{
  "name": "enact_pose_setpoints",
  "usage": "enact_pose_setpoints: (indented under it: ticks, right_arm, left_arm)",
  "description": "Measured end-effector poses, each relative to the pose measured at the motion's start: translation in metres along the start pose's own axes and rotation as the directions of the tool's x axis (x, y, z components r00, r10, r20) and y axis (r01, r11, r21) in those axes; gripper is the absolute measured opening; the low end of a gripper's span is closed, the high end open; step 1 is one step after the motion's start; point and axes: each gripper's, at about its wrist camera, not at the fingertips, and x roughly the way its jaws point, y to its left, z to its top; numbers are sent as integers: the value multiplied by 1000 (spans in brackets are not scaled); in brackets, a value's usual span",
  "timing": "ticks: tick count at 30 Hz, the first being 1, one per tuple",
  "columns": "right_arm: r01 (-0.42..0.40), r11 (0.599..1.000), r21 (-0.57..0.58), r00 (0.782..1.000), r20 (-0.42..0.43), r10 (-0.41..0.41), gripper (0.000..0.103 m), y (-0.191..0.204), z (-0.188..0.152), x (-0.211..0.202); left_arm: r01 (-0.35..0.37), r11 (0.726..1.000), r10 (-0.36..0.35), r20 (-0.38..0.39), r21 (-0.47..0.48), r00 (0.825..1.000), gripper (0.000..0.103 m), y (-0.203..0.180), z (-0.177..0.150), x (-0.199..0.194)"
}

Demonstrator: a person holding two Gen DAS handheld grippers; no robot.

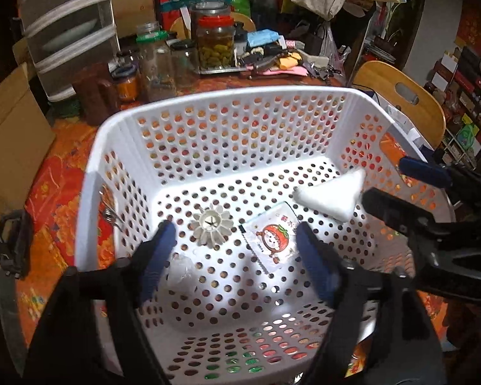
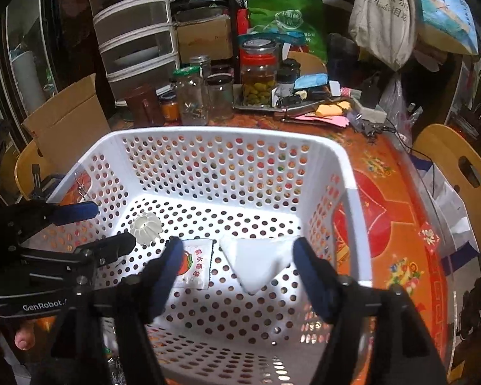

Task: Organize soft objects
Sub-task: 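Carry the card and tissue into the basket and open both tools, then withdraw both tools from the basket toward the sock and towel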

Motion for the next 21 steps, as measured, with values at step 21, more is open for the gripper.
enact_pose_setpoints:
  ticks: [21]
  right_arm:
    - [39,999,19,992,120,-41,103,-10,-17,-64]
  left_arm:
    - [-75,997,77,139,-21,987,103,4,-25,-79]
